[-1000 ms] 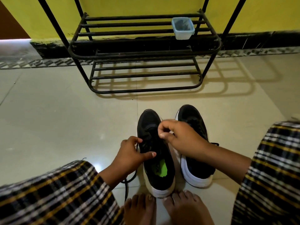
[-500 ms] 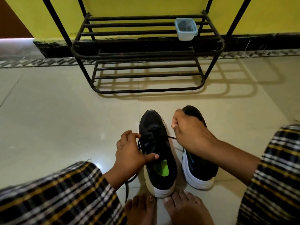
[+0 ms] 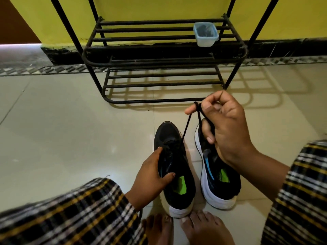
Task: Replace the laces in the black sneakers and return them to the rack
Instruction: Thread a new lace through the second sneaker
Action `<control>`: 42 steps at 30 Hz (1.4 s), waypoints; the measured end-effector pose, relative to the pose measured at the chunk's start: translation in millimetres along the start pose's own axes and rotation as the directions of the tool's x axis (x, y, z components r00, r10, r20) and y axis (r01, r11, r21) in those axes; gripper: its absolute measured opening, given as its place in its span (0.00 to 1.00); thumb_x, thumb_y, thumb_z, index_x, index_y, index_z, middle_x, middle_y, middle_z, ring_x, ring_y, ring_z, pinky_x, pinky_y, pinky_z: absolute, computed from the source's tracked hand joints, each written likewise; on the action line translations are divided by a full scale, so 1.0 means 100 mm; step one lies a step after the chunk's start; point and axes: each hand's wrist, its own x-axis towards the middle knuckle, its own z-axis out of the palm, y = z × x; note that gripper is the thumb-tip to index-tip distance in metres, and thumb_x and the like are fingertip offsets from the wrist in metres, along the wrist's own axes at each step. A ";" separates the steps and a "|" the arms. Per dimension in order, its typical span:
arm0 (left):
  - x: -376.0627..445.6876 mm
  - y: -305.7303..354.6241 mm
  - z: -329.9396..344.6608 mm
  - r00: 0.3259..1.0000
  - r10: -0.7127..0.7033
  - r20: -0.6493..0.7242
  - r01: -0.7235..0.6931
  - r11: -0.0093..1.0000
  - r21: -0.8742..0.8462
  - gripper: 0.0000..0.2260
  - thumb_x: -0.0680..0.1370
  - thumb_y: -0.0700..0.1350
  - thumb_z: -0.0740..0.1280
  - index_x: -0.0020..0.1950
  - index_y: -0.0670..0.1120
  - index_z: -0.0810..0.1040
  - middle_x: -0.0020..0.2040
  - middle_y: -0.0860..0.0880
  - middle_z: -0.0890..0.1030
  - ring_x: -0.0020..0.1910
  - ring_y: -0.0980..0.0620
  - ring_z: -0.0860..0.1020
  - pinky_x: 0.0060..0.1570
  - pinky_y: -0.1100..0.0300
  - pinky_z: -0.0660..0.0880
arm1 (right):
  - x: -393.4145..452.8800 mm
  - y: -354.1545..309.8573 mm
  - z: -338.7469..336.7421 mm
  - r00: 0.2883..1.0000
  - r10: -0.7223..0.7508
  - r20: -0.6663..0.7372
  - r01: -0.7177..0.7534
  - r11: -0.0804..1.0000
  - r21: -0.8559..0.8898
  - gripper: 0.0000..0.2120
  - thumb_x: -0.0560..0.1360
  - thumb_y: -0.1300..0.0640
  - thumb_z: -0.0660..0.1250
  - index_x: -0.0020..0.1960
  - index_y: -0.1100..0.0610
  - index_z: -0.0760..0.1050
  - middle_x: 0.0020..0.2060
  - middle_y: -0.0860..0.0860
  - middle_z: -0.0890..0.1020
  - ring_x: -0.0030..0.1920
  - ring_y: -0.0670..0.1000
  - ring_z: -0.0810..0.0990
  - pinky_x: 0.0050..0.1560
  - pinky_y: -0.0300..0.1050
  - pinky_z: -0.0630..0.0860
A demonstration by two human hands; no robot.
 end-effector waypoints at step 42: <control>-0.04 0.01 0.01 0.995 -0.006 0.100 -0.054 0.814 0.579 0.32 0.68 0.64 0.31 0.71 0.59 0.27 0.77 0.55 0.35 0.76 0.49 0.40 0.72 0.41 0.41 | 0.04 -0.16 -0.06 0.988 -0.133 0.081 0.153 0.920 -0.359 0.07 0.79 0.60 0.60 0.43 0.54 0.69 0.33 0.50 0.77 0.24 0.42 0.67 0.28 0.35 0.65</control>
